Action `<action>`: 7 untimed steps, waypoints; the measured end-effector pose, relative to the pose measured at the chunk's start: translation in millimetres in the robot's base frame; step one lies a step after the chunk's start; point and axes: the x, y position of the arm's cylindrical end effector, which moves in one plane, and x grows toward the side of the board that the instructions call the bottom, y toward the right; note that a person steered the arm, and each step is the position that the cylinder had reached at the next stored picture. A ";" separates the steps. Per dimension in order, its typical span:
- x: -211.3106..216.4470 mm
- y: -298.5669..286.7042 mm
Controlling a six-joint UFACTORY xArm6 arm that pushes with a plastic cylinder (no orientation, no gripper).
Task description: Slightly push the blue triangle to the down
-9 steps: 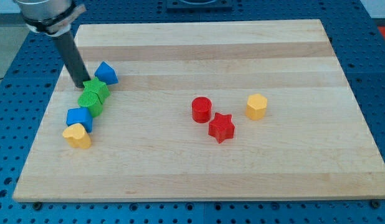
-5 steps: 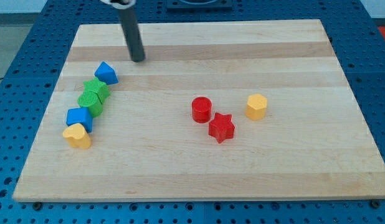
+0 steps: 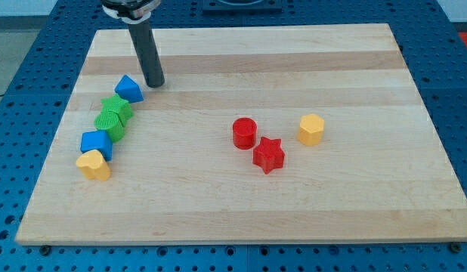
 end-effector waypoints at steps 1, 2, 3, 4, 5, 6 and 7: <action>3.6 -11.2; 3.6 -21.5; 3.6 -29.6; 3.7 -30.8; 3.8 -31.6; 5.4 -40.3; 7.1 -43.3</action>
